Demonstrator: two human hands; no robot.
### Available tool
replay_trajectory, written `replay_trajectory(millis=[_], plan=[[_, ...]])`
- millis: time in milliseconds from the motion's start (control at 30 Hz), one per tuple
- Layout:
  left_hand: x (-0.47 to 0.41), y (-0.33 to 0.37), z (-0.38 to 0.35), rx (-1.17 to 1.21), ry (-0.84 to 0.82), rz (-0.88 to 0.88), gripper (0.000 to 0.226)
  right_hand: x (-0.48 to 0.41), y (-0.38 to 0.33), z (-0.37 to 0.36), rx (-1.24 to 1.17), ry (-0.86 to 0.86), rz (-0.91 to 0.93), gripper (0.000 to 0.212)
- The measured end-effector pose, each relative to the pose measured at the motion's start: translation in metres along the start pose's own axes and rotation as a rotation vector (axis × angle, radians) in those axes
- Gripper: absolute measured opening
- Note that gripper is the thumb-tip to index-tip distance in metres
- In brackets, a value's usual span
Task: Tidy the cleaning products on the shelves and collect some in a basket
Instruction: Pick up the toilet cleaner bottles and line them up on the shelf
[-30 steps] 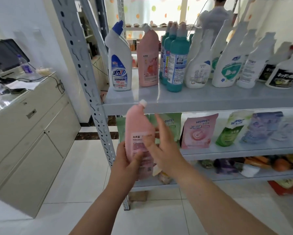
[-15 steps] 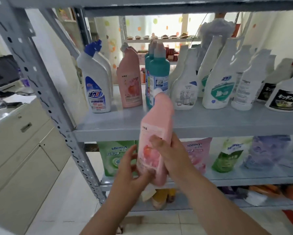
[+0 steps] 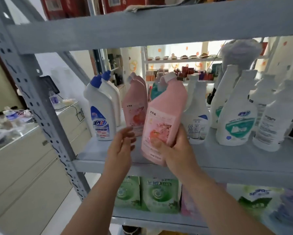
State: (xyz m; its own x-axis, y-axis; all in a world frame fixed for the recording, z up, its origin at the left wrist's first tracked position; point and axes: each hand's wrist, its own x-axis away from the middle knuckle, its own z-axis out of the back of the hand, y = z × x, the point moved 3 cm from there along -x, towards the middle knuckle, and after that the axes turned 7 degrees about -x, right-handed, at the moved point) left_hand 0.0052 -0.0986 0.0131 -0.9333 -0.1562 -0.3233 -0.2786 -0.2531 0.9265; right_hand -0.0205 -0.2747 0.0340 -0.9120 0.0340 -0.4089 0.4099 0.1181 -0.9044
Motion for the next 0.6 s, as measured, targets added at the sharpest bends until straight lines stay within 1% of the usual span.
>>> replay_trajectory(millis=[67, 167, 233, 267, 300, 367, 433, 533, 600], plan=[[-0.028, -0.004, -0.001, -0.162, 0.042, 0.002, 0.037, -0.007, 0.003, 0.004, 0.05, 0.03, 0.042, 0.051], [-0.062, -0.013, -0.011, -0.326, 0.001, 0.083, 0.069, -0.012, 0.009, 0.003, 0.127, 0.103, 0.09, 0.056], [-0.076, -0.018, -0.018, -0.385, -0.012, 0.133, 0.084, -0.013, 0.016, 0.001, 0.155, 0.157, 0.104, 0.062], [-0.08, -0.02, -0.022, -0.371, -0.03, 0.145, 0.088, -0.012, 0.019, 0.0, 0.167, 0.174, 0.099, 0.062], [-0.083, -0.022, -0.025, -0.338, -0.051, 0.147, 0.089, -0.01, 0.022, -0.001, 0.175, 0.184, 0.091, 0.062], [-0.089, -0.025, -0.028, -0.282, -0.061, 0.13, 0.084, -0.008, 0.025, -0.004, 0.194, 0.199, 0.084, 0.063], [-0.095, -0.026, -0.027, -0.292, -0.037, 0.119, 0.079, -0.008, 0.027, -0.009, 0.215, 0.211, 0.087, 0.062], [-0.1, -0.024, -0.026, -0.446, -0.014, 0.086, 0.069, -0.007, 0.033, -0.015, 0.233, 0.236, 0.065, 0.061], [-0.1, -0.022, -0.026, -0.555, -0.048, 0.062, 0.063, -0.008, 0.037, -0.017, 0.251, 0.255, 0.072, 0.063]])
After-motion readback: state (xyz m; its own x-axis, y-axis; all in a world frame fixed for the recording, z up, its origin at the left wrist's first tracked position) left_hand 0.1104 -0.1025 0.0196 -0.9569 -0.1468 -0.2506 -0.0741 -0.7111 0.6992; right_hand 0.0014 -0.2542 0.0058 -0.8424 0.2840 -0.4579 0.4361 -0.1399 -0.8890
